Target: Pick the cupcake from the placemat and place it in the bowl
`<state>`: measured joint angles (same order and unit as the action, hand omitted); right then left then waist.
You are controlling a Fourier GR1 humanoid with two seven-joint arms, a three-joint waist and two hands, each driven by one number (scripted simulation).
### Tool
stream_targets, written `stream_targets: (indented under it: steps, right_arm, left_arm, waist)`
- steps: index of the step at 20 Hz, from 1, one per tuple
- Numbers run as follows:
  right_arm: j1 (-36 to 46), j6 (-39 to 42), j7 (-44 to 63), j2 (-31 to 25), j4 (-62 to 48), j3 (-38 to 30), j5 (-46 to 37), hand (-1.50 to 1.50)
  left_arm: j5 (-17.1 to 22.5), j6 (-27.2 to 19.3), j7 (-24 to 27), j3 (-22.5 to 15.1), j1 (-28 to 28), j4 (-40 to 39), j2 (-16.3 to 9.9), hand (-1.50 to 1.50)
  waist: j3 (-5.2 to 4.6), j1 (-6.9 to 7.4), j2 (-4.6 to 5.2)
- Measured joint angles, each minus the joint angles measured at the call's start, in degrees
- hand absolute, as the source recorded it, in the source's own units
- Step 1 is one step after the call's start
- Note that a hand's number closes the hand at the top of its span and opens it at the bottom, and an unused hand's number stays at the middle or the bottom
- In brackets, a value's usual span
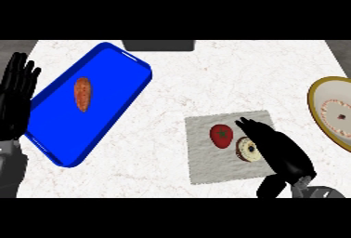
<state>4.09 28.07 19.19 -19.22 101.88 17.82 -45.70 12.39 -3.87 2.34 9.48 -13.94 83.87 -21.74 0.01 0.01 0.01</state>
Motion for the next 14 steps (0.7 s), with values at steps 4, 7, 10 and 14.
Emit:
stream_targets:
  steps: [4, 7, 10, 14]
  right_arm:
    - [-1.0, -0.2, -1.3, 1.2, -1.0, -0.1, -2.2, -1.50]
    - [0.0, -1.5, -2.9, 2.4, -4.7, -0.7, -3.7, -1.50]
    - [0.1, -3.0, -3.3, 3.9, -7.9, -0.4, -5.5, -1.50]
    - [0.8, -3.6, -3.7, 4.9, -10.8, -1.6, -6.9, -1.50]
  left_arm:
    - [-0.8, 0.2, -1.6, 0.8, 0.3, 2.0, 0.6, 0.00]
    - [-1.1, 1.3, -0.1, 1.4, 0.7, 0.9, 1.4, 0.00]
    - [-1.7, 1.3, -1.2, 1.4, 0.9, 2.3, 1.8, 0.00]
    - [-2.7, 1.9, 0.4, 2.0, 0.3, 0.2, 2.1, 0.00]
  waist:
    - [0.00, -0.02, -0.03]
    - [-0.01, 0.01, -0.01]
    - [0.00, 0.03, -0.01]
    - [-0.01, -0.02, 0.00]
